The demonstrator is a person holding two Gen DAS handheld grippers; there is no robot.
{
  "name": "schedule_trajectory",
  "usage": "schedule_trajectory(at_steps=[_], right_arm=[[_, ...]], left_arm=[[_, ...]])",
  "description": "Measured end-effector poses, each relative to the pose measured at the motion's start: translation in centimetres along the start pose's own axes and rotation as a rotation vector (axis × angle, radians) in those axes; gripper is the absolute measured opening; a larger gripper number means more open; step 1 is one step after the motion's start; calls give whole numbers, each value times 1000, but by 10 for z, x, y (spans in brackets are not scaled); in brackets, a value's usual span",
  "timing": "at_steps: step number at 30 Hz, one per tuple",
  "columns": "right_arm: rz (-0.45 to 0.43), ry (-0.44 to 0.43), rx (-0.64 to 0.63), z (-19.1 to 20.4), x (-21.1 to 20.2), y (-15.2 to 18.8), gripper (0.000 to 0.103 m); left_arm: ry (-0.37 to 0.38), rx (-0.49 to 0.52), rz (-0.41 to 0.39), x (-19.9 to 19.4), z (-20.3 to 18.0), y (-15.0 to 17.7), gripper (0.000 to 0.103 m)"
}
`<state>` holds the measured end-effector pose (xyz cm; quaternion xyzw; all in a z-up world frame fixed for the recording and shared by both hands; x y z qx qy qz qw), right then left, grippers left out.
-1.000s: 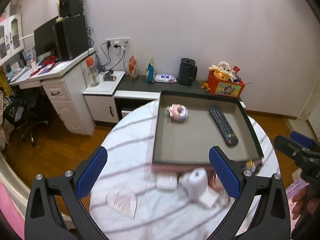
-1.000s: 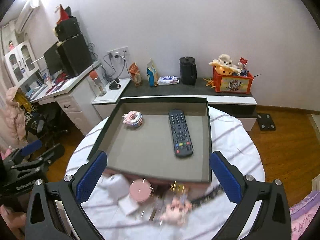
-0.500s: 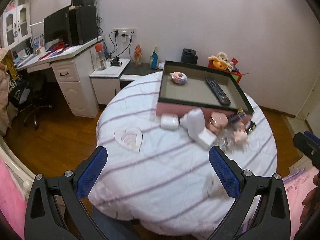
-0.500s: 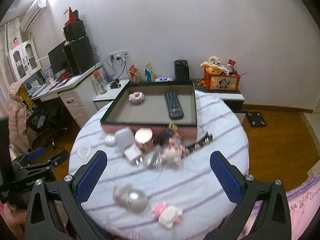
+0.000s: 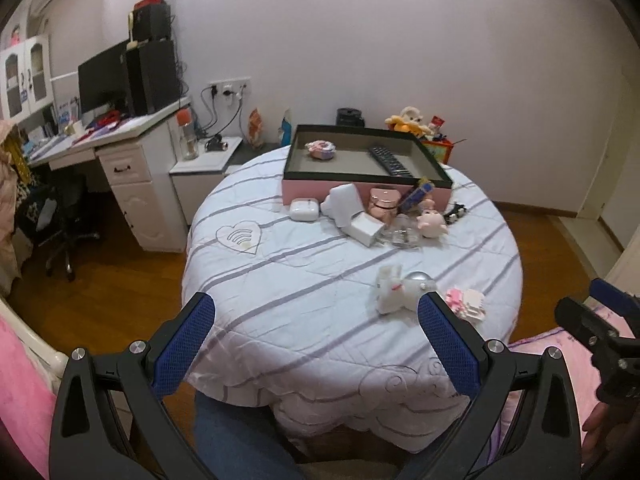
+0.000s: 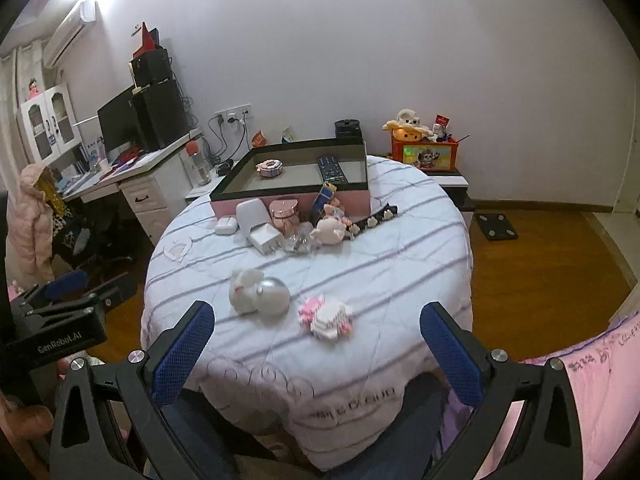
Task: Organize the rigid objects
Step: 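Withdraw both tools and move toward the astronaut and block figure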
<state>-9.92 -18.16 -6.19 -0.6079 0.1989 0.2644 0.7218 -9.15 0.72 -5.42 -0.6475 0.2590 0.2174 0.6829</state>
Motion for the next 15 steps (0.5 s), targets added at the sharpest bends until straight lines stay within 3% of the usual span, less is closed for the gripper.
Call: schedule_trajectory(at_steps=[7,15], right_arm=[[-24,7,8,-6,-2,10,103],[5,3,28,-15,11,20,103]], left_arm=[[-4,41,-42,-10,-13,5,103],[-5,32,-35,-4,-15,8,103]])
Point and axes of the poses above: each gripper's, at about its wrist camera, not at the fingertips, and x roughly the way its jaws point, z to its left, y to its underside, the point moved 5 cm from there along x, roughly the way its jaws point, and after that the axes turned 4 degrees about x, right-handed, at the moved point
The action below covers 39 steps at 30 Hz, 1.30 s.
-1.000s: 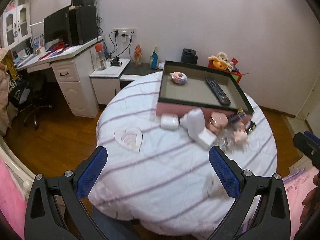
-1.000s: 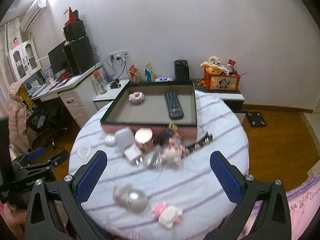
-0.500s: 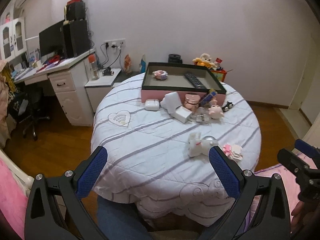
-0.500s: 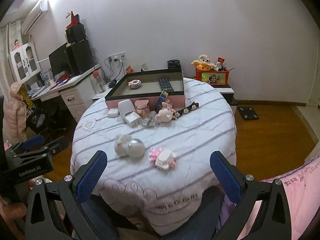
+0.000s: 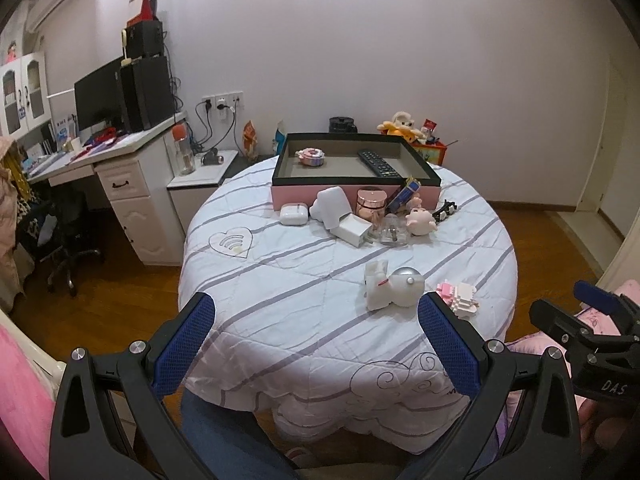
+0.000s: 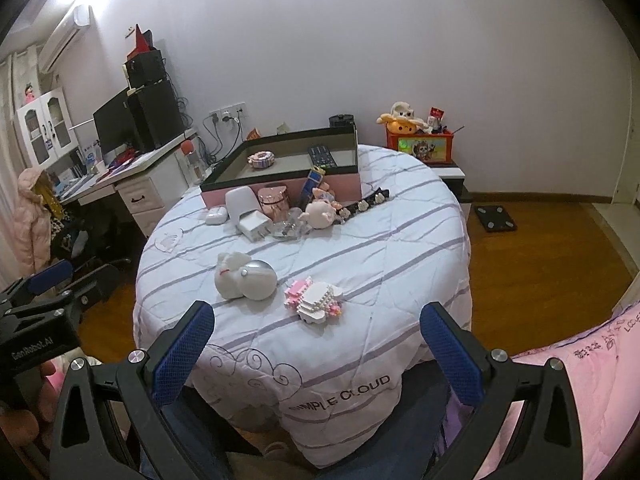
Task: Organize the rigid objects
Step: 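Withdraw both tools and move toward the astronaut and block figure, then grasp the pink-white block figure with the right tool while the left tool grasps the astronaut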
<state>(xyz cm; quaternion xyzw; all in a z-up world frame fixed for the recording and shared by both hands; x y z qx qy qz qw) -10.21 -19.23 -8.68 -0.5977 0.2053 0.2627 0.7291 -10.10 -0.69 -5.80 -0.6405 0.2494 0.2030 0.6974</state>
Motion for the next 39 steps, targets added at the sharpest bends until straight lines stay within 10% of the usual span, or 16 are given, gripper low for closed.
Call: schedule_trajectory(at_steps=[39], right_arm=[[106,5,-181,-11,121,22,103]], left_arm=[[168,0,165,174,-64,22,103]])
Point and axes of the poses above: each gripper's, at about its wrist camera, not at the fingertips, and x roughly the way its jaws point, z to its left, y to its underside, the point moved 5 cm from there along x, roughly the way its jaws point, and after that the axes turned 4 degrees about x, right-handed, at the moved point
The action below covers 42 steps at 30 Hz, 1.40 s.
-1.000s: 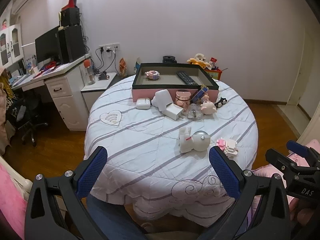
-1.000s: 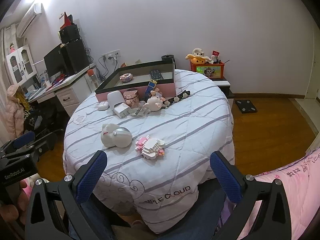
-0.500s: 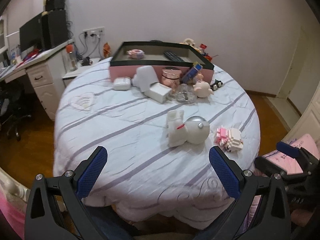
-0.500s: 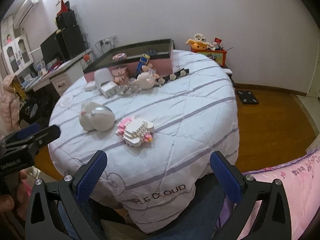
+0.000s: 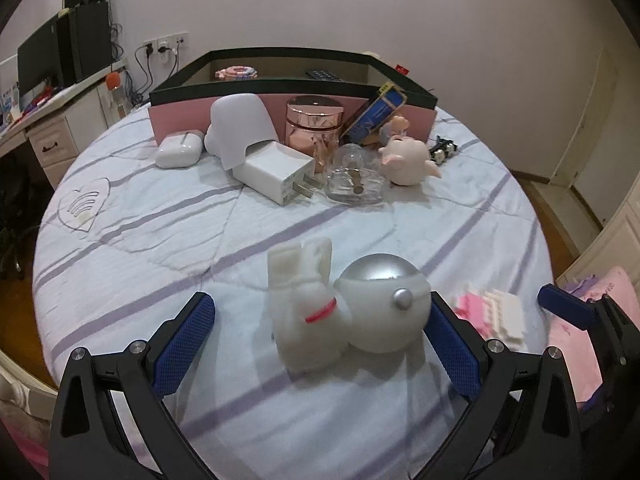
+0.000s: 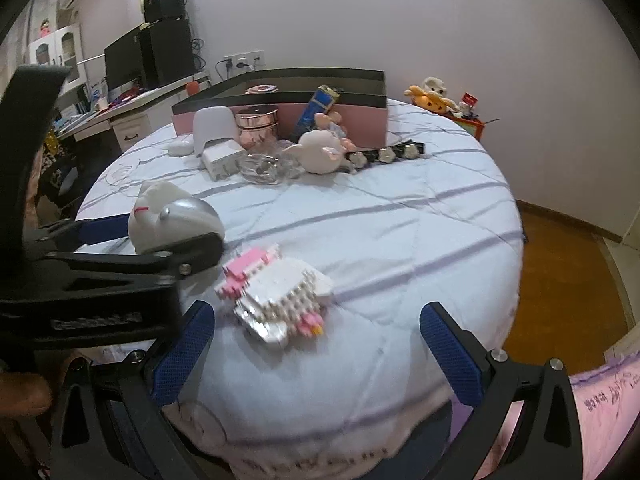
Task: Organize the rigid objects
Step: 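Grasp the pink-white block figure with the right tool while the left tool grasps the astronaut, then carry both figures over the box and open both tools to drop them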
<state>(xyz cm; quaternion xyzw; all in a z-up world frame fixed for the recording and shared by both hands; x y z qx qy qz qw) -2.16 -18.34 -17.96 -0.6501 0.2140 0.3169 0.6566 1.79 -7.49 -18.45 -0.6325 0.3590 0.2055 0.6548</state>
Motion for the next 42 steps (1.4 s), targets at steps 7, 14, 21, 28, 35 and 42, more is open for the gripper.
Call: schedule_trajectory(at_steps=[7,14,21,28,35,42], right_arm=[[-15,-9,-3,6,12,-5,88],[-24,-25,-15,14,11,-7,60],[-20,-60,38,9,3,-11,60],[-3,-94,82,7,-4,-26,60],[-23,-139,86,14,-16,-73,60],[-51,-135,64,13,-4,-159,60]], left_arm=[[4,30,-57,2,12,3,95],[36,17,-83,-5,28,6,74],[34,12,-83,-18,41,9,73],[19,-6,-92,-37,56,-10,73],[-7,-4,-117,-54,73,-63,73],[-3,-1,-128,-40,84,-149,73]])
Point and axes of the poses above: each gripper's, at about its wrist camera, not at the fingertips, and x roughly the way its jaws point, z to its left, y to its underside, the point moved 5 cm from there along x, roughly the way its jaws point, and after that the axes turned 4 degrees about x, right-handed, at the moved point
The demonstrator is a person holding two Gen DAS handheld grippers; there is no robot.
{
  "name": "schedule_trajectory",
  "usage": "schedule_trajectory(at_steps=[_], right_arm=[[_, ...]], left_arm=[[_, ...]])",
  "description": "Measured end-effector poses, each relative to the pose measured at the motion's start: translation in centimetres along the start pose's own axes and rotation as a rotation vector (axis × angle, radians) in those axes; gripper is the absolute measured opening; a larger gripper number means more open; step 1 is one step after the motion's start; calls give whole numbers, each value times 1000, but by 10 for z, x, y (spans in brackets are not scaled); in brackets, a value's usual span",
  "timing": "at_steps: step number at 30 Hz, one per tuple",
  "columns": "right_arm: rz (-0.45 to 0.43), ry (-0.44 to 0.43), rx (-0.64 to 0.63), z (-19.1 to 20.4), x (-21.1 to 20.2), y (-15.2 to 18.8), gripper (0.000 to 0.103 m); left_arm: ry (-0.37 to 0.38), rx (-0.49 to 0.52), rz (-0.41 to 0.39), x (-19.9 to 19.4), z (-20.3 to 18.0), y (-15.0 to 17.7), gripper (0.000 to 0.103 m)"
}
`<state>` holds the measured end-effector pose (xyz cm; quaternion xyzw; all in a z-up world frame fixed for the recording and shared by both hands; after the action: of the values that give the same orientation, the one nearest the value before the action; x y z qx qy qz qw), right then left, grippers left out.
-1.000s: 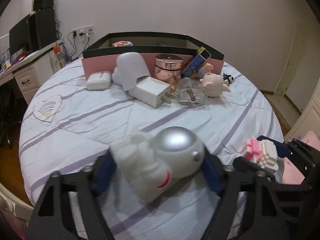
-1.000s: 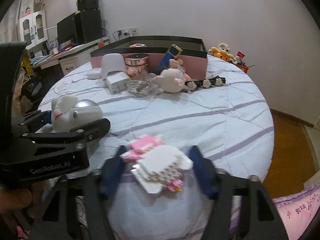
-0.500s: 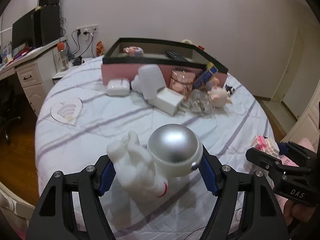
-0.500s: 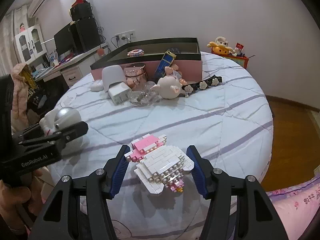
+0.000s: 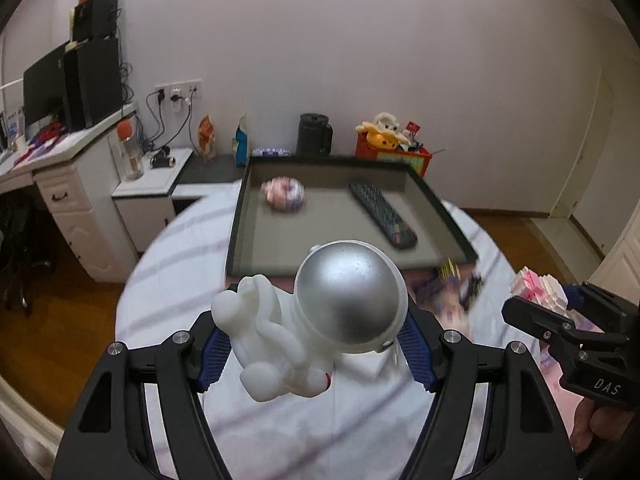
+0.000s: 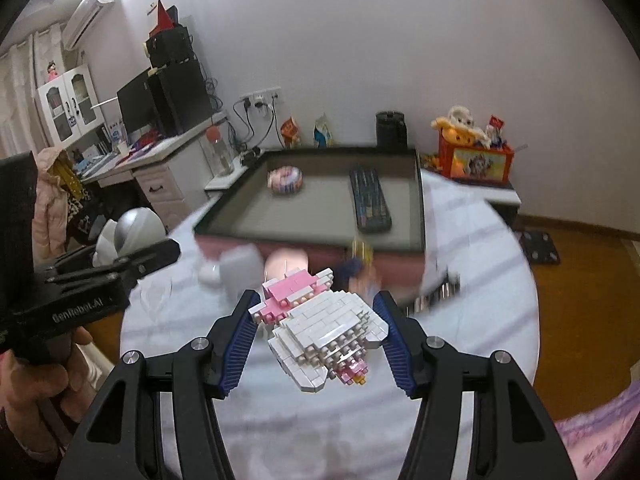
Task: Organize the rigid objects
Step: 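Carry both figures over the box and open both tools to drop them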
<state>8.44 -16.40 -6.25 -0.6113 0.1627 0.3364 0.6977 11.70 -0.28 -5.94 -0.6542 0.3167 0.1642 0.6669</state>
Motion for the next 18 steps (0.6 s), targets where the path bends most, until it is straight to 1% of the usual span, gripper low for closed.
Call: schedule_trajectory(at_steps=[4,7,8,10,13,18], right_arm=[[11,2,-10,0,28,-45,60],[45,2,-10,-2,63,-71,60],[68,3,-11,-3,81,-79,60],[107,5,-9,-5,106,-83,60],[169,19,-5,-10,145,-82,60],[234,33,8,-21,179,-70,60]], left_arm=[[-2,5,9,35,6,-42,73],[-4,15,35,66,9,-59,73],[-5,16,49,79,10,-62,73],[-3,13,80,103,13,-65,73],[-6,-2,129,136,22,-61,73],[-21,-15,180,169,33,-52,73]])
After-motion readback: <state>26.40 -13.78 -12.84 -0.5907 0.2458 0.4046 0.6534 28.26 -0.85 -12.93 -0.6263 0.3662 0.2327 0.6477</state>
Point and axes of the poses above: each gripper's, at about its wrist camera, not at the fingertips, and x roughly the way its jaws point, z to its left, y to its underside, the point moved 5 cm from there along x, roughly the way its jaws point, and after that the axes turned 4 degrees about x, right-handed, at the moved point
